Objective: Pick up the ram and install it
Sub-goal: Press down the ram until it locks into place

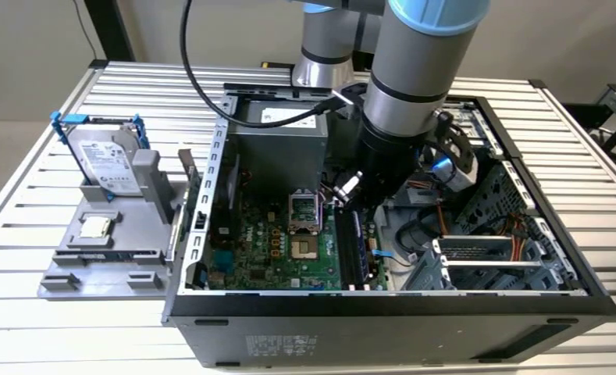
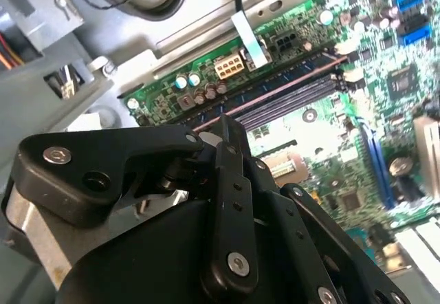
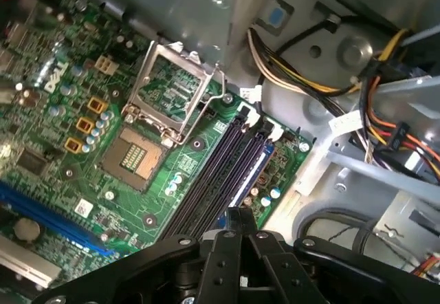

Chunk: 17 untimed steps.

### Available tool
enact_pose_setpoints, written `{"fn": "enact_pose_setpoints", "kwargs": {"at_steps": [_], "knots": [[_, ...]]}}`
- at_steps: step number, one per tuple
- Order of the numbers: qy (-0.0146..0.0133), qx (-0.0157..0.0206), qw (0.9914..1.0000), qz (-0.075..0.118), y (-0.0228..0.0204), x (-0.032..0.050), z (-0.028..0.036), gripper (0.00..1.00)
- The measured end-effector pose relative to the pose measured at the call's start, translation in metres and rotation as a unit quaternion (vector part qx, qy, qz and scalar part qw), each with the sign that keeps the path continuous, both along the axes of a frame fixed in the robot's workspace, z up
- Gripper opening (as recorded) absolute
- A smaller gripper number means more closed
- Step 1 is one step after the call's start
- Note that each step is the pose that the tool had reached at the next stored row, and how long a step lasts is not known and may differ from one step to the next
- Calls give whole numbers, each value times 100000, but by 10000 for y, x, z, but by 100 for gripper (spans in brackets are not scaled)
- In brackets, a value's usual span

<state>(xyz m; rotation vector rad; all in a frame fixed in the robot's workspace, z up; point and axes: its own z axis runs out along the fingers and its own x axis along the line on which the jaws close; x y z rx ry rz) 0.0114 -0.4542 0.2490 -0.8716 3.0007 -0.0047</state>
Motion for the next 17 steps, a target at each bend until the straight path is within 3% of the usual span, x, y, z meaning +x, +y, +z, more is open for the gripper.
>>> {"fn": "enact_pose_setpoints", "kwargs": {"at_steps": [4, 9, 13, 17], "knots": [[0, 81, 99938, 3527, 0, -1, -3, 0], [-1, 218, 99686, 7916, 0, 0, -8, 0], [2, 299, 99341, 11461, 0, -1, -12, 0], [12, 288, 98865, 15022, 0, -1, -15, 0]]}}
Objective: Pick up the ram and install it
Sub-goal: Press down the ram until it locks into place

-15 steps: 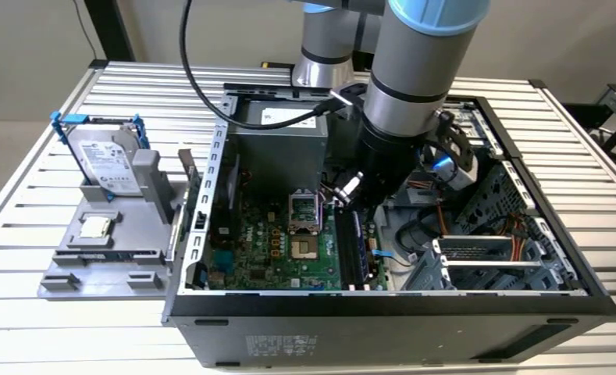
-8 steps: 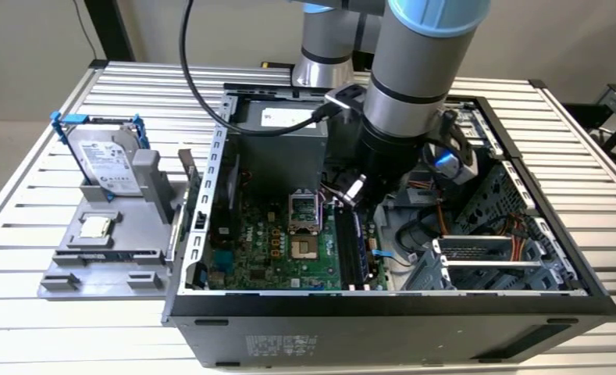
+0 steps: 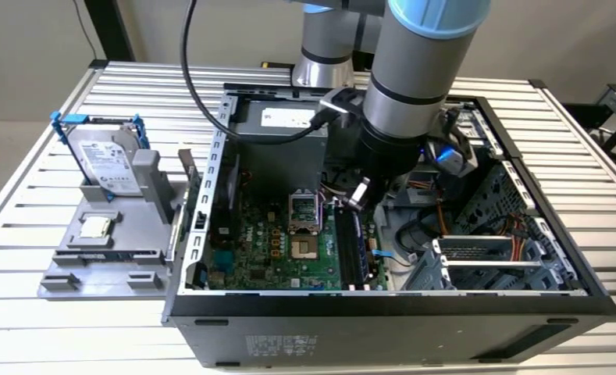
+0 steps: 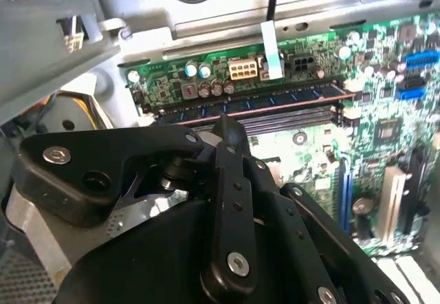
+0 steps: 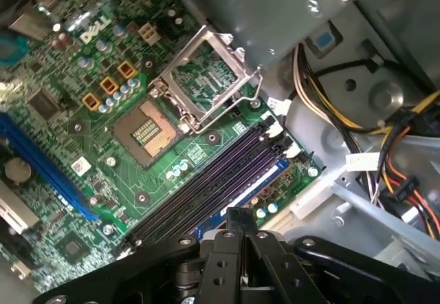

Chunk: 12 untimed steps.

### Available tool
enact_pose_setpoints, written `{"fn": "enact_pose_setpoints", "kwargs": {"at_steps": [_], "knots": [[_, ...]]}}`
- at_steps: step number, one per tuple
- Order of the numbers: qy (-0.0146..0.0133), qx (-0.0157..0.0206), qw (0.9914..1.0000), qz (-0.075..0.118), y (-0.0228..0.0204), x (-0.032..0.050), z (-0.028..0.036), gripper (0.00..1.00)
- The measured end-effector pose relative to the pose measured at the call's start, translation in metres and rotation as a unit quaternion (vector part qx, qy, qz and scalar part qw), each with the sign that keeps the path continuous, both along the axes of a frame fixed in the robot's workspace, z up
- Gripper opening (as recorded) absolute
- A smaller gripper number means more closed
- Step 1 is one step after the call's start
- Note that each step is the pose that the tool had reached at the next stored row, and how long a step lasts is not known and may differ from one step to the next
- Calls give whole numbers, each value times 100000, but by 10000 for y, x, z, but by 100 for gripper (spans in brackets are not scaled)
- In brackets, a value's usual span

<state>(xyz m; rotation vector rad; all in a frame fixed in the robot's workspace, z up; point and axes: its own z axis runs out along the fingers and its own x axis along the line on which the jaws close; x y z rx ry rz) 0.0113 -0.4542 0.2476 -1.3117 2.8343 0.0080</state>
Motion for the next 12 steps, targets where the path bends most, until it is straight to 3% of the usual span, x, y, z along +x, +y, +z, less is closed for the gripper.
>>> {"fn": "enact_pose_setpoints", "kwargs": {"at_steps": [3, 6, 9, 12], "knots": [[0, -10, 99962, 2755, 0, 0, -1, 0], [-1, -8, 99848, 5506, 0, 0, -3, 0], [-2, -14, 99661, 8224, 0, 0, -5, 0], [-1, -20, 99406, 10881, 0, 0, -6, 0]]}}
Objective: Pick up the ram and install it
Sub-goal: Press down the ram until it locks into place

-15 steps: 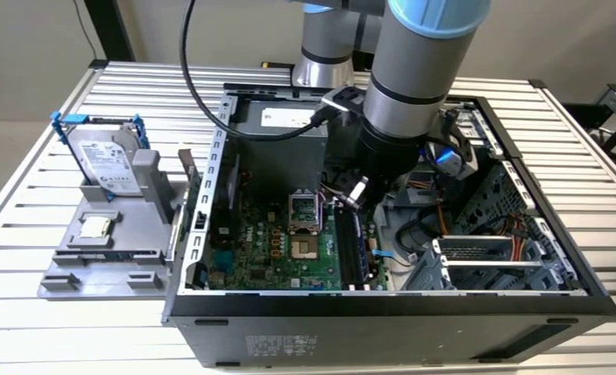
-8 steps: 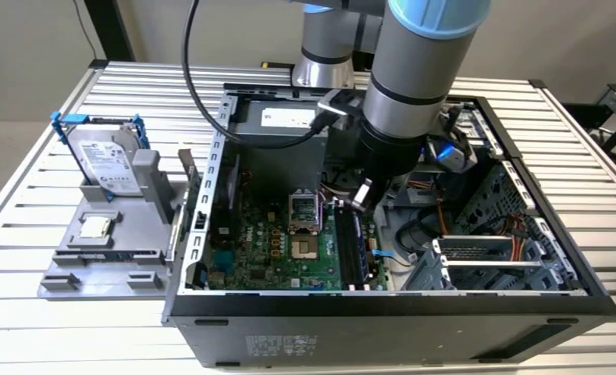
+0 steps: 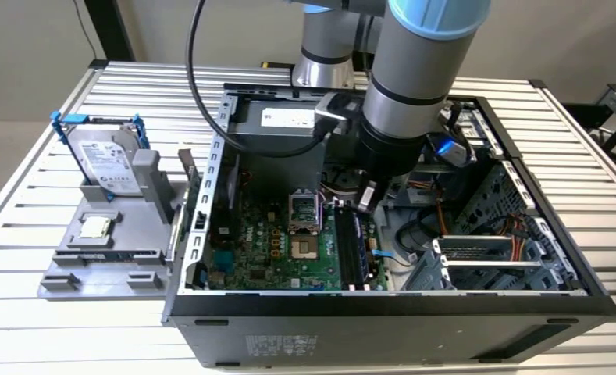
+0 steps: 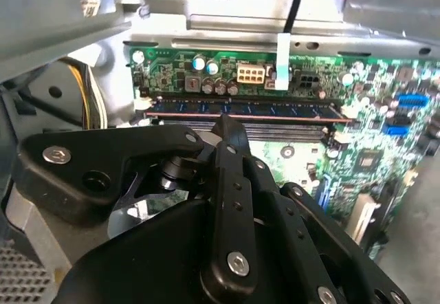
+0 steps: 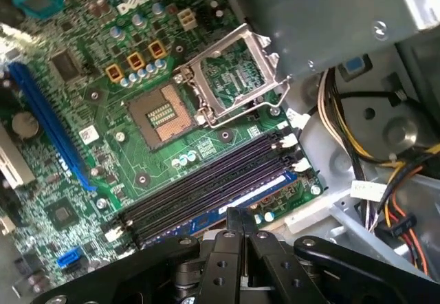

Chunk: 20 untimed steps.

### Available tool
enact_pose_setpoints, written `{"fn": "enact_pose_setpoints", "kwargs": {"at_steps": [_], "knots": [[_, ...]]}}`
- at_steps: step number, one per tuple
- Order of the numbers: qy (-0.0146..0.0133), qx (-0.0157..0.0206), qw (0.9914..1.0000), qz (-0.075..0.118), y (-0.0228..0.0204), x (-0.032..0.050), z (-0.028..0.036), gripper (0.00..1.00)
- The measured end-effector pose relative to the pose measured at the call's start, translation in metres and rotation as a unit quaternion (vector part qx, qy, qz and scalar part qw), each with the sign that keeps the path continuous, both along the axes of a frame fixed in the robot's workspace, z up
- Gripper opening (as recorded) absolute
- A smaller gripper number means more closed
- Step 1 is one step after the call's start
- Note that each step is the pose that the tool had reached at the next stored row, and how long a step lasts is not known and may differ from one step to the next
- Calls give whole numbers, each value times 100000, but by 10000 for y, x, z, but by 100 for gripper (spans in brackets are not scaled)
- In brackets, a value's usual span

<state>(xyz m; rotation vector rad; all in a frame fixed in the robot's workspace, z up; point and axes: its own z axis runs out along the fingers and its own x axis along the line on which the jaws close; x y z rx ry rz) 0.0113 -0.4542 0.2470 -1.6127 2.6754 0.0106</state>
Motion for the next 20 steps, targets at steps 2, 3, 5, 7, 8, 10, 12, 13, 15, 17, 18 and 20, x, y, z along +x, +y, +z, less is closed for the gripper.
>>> {"fn": "enact_pose_setpoints", "kwargs": {"at_steps": [2, 3, 5, 7, 8, 10, 12, 13, 15, 17, 18, 20], "knots": [[2, -13, 99982, 1877, 0, 0, -1, 0], [1, -24, 99961, 2782, 0, 0, -1, 0], [5, -55, 99894, 4602, -1, 0, -1, 0], [5, -93, 99797, 6372, 0, 0, -2, 0], [4, -122, 99731, 7326, 0, 0, -2, 0], [5, -178, 99583, 9118, 0, 0, -2, 0], [10, -247, 99395, 10979, 0, 0, -2, 0], [11, -291, 99298, 11826, 0, 0, -3, 0], [22, -404, 99089, 13464, 0, 0, -3, 0], [29, -508, 98865, 15015, 0, 0, -4, 0], [34, -559, 98725, 15908, 0, 0, -5, 0], [35, -640, 98457, 17485, 0, 1, -7, 0]]}}
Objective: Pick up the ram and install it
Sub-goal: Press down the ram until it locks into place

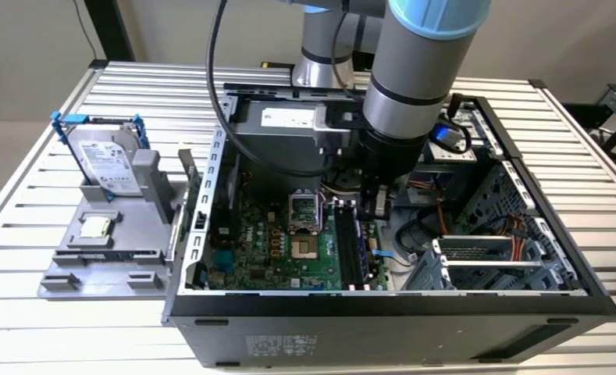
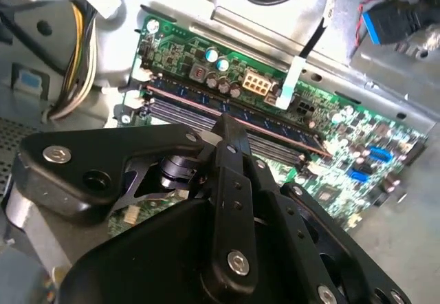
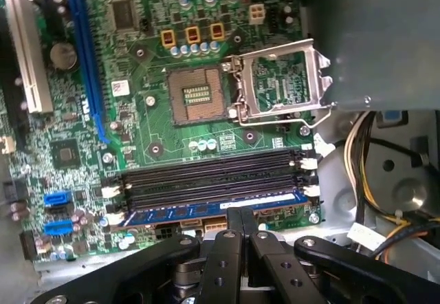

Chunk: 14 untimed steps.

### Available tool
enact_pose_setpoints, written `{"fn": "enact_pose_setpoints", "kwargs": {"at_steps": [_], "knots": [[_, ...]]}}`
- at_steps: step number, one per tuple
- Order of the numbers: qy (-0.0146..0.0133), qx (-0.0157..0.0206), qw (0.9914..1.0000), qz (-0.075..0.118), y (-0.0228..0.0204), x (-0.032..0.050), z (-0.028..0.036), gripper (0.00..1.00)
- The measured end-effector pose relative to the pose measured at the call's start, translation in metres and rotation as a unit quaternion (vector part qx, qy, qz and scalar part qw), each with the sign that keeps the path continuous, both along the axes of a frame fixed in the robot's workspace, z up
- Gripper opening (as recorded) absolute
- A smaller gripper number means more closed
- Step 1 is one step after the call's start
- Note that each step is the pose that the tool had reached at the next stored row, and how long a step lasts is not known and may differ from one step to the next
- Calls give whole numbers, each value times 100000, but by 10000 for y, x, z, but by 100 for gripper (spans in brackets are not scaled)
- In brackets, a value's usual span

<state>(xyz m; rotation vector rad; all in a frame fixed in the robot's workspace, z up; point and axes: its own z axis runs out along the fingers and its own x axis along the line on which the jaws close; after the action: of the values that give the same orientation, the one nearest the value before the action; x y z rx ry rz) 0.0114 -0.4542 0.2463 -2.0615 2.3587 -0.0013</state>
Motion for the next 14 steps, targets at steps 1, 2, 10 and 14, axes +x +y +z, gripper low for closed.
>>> {"fn": "enact_pose_setpoints", "kwargs": {"at_steps": [1, 2, 10, 14], "knots": [[2, -49, 99997, 817, 0, -1, -1, 0], [2, -82, 99989, 1454, 0, -1, -2, 0], [0, -215, 99932, 3686, 0, 8, -15, 0], [3, -240, 99925, 3862, 0, 11, -19, 0]]}}
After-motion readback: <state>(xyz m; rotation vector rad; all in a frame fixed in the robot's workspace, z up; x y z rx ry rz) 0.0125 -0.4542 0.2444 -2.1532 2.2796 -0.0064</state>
